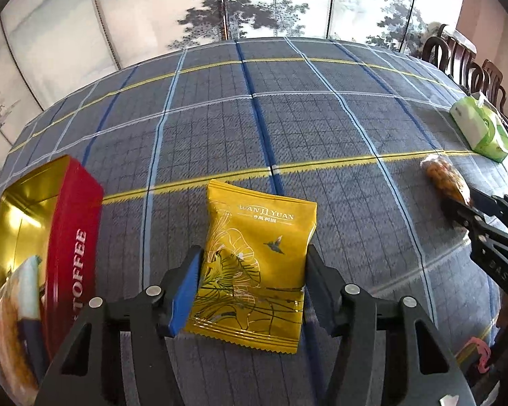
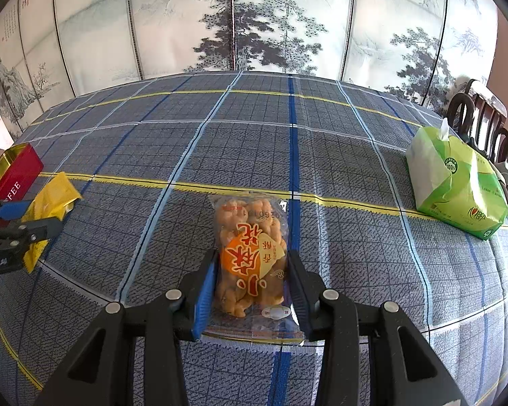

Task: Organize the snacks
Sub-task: 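Carry the yellow packet over the tin with the left gripper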

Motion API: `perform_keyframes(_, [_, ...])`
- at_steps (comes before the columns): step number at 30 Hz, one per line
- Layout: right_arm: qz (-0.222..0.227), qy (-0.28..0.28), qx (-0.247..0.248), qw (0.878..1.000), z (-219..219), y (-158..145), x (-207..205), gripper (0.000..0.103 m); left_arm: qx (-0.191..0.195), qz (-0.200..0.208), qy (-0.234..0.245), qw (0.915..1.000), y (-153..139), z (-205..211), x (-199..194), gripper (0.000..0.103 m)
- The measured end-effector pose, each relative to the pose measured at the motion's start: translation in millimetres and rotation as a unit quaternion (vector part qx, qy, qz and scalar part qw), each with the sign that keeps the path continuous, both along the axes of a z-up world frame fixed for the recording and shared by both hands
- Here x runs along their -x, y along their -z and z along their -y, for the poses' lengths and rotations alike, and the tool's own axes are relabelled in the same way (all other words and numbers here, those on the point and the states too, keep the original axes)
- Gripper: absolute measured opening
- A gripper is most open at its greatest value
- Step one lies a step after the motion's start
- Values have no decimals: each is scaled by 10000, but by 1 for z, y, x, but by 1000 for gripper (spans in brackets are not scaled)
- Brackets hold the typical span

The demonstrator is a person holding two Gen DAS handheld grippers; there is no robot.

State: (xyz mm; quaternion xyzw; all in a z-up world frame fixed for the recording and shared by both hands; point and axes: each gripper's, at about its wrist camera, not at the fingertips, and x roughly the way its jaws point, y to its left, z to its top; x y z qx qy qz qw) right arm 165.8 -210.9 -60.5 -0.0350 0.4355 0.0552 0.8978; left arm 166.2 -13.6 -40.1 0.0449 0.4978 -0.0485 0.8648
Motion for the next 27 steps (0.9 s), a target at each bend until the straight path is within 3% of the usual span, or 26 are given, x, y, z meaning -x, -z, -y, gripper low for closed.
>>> perform_keyframes(15, [2, -4, 20, 10000, -2, 0, 1, 41, -48, 368, -202, 9991, -48, -8, 50, 54])
perform_keyframes(27, [2, -5, 15, 10000, -2, 0, 1, 41, 31, 602, -598, 9964, -92, -56, 79, 54])
